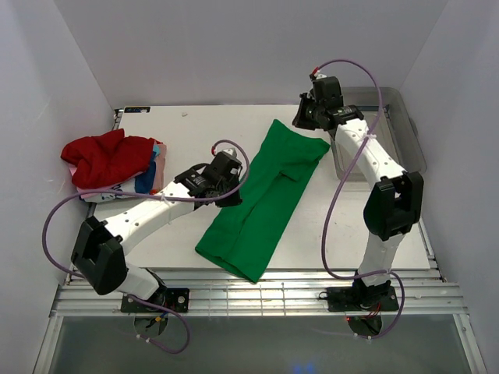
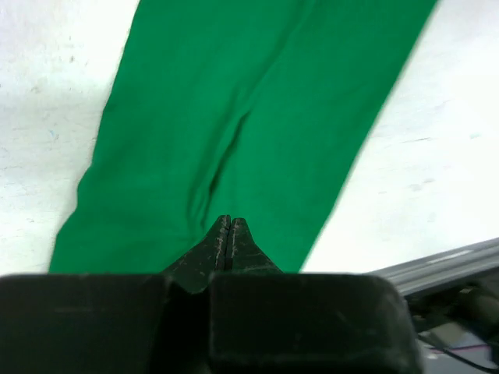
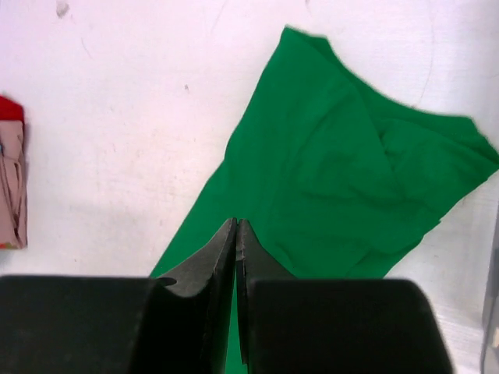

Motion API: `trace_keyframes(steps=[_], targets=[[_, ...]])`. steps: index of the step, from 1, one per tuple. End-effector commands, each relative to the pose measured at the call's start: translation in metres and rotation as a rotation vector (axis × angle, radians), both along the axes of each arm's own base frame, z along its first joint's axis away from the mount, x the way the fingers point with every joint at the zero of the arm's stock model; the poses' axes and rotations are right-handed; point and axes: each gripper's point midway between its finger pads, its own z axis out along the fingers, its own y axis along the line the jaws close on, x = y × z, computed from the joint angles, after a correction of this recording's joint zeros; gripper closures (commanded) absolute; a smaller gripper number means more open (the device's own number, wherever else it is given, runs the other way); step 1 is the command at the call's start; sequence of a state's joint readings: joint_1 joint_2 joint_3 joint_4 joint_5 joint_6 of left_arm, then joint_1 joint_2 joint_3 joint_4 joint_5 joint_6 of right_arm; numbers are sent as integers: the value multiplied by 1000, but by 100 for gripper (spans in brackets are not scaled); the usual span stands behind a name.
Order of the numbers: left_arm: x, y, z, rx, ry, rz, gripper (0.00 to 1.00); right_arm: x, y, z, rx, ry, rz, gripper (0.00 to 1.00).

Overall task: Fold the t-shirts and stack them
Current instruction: Fold the tshirt

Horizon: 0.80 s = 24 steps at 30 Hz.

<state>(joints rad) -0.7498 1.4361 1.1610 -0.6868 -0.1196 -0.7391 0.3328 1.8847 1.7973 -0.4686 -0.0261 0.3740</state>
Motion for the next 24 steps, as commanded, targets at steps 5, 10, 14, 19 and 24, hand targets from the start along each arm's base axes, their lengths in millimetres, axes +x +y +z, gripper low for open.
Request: trace_keyframes(steps=[5,10,14,19,24], targets=[[-22,17,-68,146,124,-94,100,-45,1,-116,-174,307,15,92],[-27,11,-81,134,160,-126,100,-53,-1,-150,-261,390,-5,92],[-34,11,-88,123,179,-134,100,-60,-10,-171,-324,451,-27,92],[-41,13,-99,119,210,-137,100,-62,-22,-196,-393,492,-60,92],[-51,12,-116,112,267,-148,100,-53,-27,-212,-446,505,-96,92]])
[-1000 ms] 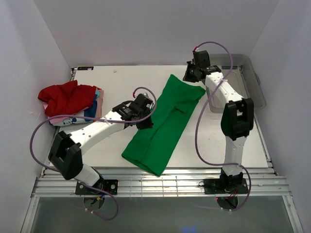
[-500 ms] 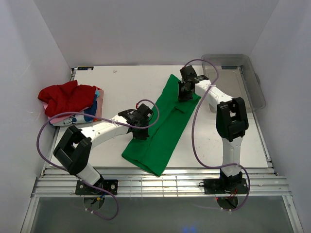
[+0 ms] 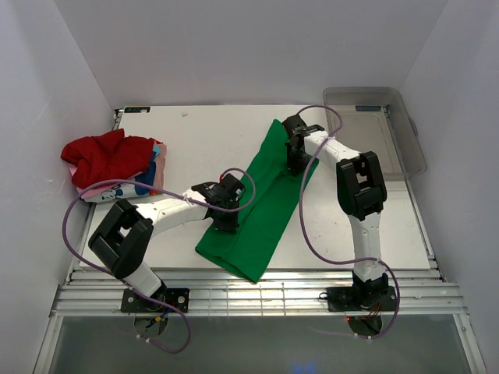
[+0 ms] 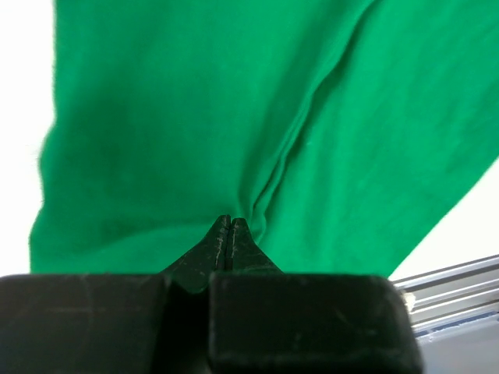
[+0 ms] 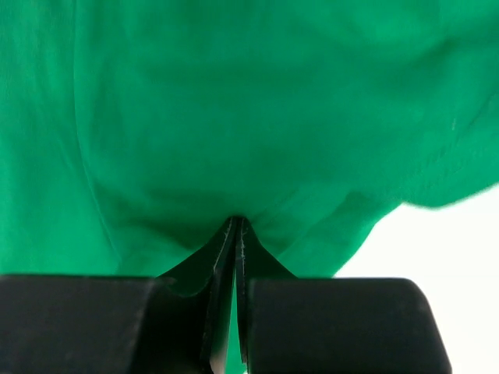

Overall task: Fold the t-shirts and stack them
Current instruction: Fold the tshirt

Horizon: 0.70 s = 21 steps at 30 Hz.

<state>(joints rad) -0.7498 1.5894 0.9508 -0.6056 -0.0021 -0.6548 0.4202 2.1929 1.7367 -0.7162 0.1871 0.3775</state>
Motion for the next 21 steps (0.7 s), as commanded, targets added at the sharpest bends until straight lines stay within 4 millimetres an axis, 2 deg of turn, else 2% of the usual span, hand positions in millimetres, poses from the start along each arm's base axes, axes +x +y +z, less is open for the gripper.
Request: trace_keyframes(steps=[1,4,8,9,11,12,13,15,17,21], targets=[[-5,-7,-6,-35,27,-9,100,11,-10,-11,-82,-8,-31,92],[-6,-12,-11,-50,49,-6,100,23,-14,-16,-142,-22,-37,92],[-4,-21,-13,-73,71,0,100,43,-6,-18,-146,-48,-28,92],[-3,-24,-13,-77,77,2,100,46,-4,-26,-145,-39,-26,92],[4,-32,-11,-91,76,1,100,63,6,-16,-114,-81,-26,92],[6,-34,-10,-95,74,-3,100,68,10,-24,-107,-77,-21,92],[8,-37,-9,-99,74,-4,100,81,17,-12,-82,-118,-22,92],[17,-46,-5,-109,67,-8,100,92,25,-12,-54,-145,-20,92],[21,-50,-7,-105,73,-8,100,107,35,-2,-12,-197,-22,92],[29,-60,-2,-120,74,-5,100,119,51,5,74,-241,-15,92]])
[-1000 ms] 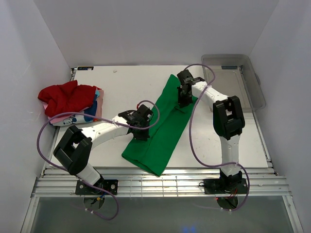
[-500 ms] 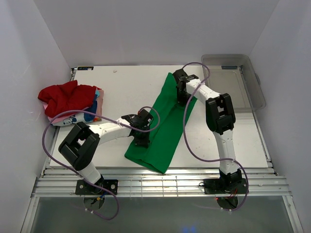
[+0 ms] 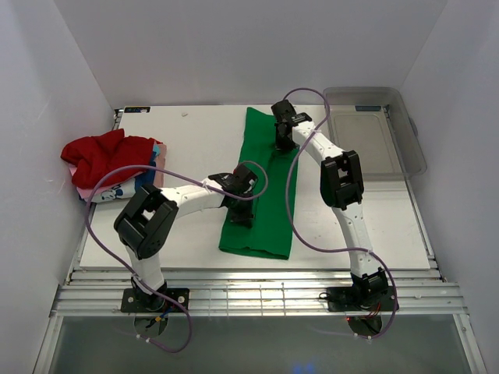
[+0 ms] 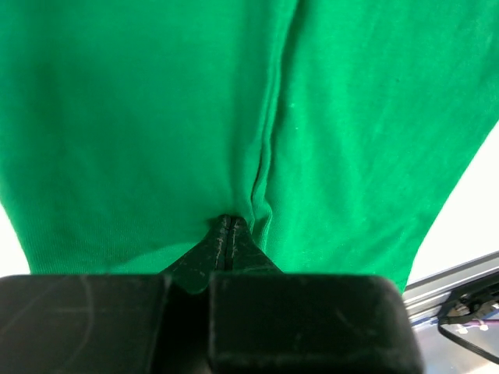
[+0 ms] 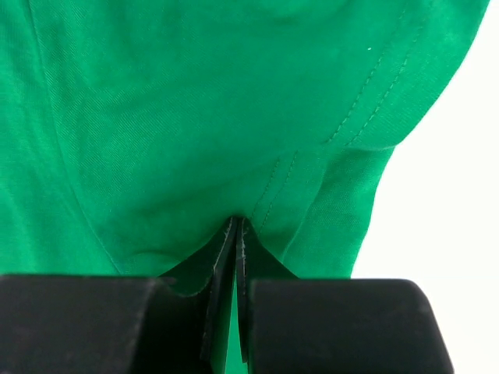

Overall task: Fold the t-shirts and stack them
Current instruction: Fold the tshirt

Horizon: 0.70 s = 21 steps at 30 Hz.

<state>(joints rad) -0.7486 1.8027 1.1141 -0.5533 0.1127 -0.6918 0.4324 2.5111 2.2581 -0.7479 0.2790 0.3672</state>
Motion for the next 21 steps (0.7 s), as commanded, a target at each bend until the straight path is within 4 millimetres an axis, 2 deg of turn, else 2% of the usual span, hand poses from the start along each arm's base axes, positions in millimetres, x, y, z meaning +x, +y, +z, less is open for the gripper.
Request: trace_keyframes(steps=[1,5,10,12,13,14,15,17,18,19,20,21], targets=[[6,-11,13,-37,-4,8,100,18,20,0,102,-52,14,92],[0,-18,15,-71,25,13,100,19,40,2,202,-53,54,92],[-16,-26,13,-99,51,-12,100,17,48,1,249,-43,82,92],[-16,-27,14,-92,35,-13,100,13,48,5,252,-45,96,92],[-13,-28,21,-99,10,-12,100,13,49,10,255,-58,105,92],[-6,-30,29,-105,-27,-8,100,17,50,32,259,-103,123,92],[0,-29,37,-105,-64,-8,100,17,48,44,255,-125,130,91],[20,-31,70,-126,-188,21,100,16,42,67,234,-184,135,87],[27,-31,83,-138,-233,30,100,11,41,113,237,-265,157,80],[36,-27,95,-131,-292,56,100,-1,32,111,211,-256,152,78],[40,-26,116,-162,-341,67,97,-12,26,154,216,-328,147,71],[41,-24,123,-169,-367,73,93,-23,23,160,212,-325,148,69]])
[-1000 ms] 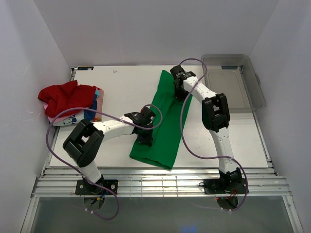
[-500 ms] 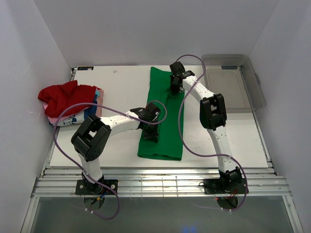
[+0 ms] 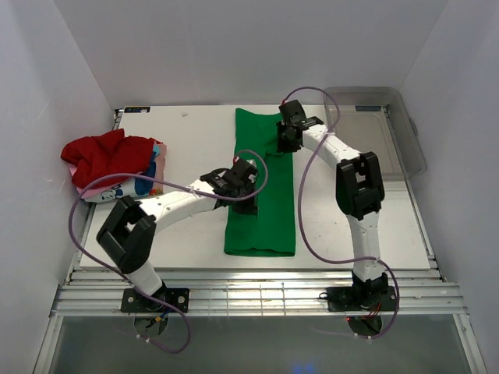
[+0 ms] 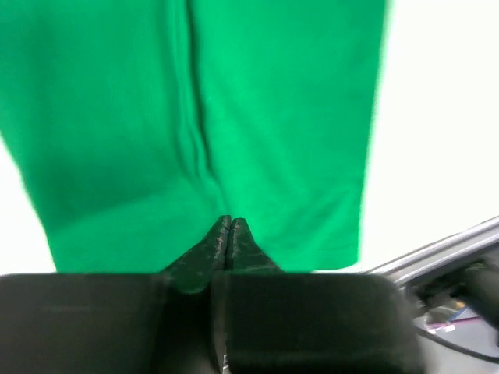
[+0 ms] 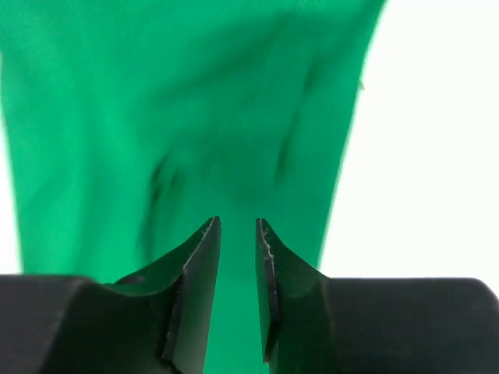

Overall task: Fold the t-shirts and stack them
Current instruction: Fold the tshirt

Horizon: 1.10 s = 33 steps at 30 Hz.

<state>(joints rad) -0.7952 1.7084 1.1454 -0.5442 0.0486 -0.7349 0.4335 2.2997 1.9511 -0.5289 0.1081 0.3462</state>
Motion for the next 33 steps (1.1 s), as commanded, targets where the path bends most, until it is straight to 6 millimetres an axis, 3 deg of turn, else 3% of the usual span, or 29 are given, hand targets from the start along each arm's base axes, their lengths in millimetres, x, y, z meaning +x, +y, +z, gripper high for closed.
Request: trace_keyframes(steps=[1,2,3,4,5,7,8,10,12,15,20,33], targets=[[32,0,84,-104,-265,63,83,-15,-3,137,56,-268,18,68],[33,9,93,-100,-300,85,71,-40,-11,112,21,-201,24,68],[26,20,81,-67,-282,91,57,-64,-10,132,30,-222,37,65],[21,27,75,-47,-272,100,43,-82,-11,124,27,-192,42,64],[14,35,67,-20,-242,114,33,-118,-13,107,9,-141,68,62],[-4,48,45,17,-179,104,31,-156,-14,83,-5,-56,82,59],[-13,50,37,19,-140,106,30,-187,-15,64,-29,2,105,57],[-28,59,17,45,-86,93,29,-221,-21,44,-59,100,106,57],[-38,64,7,55,-50,93,28,-257,-22,27,-79,173,116,55],[-51,73,-9,78,-3,101,28,-292,-19,17,-80,219,126,51],[-61,80,-20,91,31,113,29,-322,-20,11,-83,248,110,47],[-75,84,-33,84,82,122,30,-363,-40,-17,-116,338,61,47]])
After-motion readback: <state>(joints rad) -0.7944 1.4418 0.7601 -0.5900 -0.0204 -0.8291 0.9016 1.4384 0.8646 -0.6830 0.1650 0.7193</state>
